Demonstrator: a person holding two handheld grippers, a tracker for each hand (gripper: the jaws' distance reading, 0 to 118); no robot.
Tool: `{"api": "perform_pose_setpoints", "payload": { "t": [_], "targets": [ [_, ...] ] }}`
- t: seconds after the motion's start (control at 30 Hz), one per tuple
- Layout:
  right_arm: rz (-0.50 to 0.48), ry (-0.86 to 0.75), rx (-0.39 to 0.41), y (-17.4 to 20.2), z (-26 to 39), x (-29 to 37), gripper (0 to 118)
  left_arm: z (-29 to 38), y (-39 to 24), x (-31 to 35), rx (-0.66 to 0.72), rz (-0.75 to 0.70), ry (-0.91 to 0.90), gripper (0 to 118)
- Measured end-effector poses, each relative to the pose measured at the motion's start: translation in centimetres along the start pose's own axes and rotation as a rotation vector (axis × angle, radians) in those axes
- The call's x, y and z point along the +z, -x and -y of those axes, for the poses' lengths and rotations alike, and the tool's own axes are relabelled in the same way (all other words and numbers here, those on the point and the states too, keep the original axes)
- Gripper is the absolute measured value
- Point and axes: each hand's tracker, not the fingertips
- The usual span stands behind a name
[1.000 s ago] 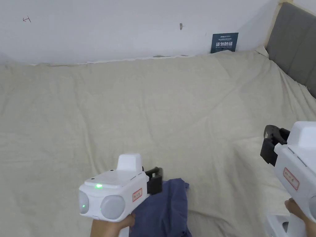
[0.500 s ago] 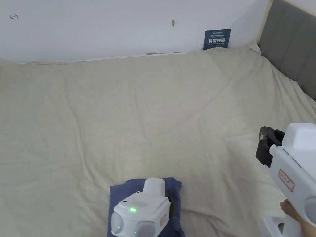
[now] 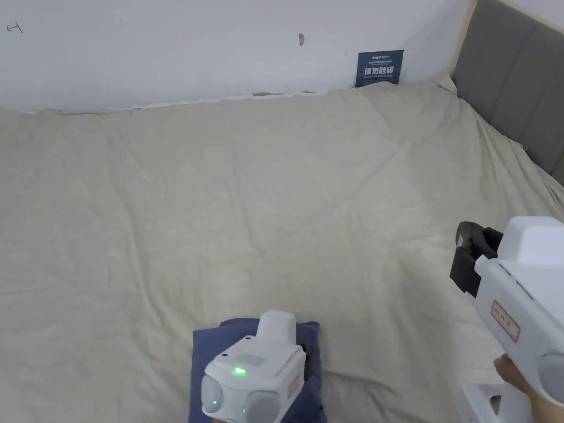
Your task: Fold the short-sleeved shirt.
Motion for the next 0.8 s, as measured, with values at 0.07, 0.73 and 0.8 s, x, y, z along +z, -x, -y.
{"api": "perform_pose_setpoints", "payload": {
  "t": [0.07, 0.73, 0.8],
  "targets": [
    [-0.013, -0.016, 0.007, 0.7, -0.5, 0.3, 2, -1.8, 0.5, 2.7, -0.022, 0.001, -0.086, 0],
    [-0.072, -0.225, 0.093, 8.2, -3.1, 2.8, 2, -8.9, 13.2, 19.3, -0.15, -0.52, -0.639, 0],
    [-0.076, -0.224, 0.1, 8.6, -3.1, 2.8, 2, -8.7, 14.0, 19.5, -0.137, -0.541, -0.632, 0]
  ]
}}
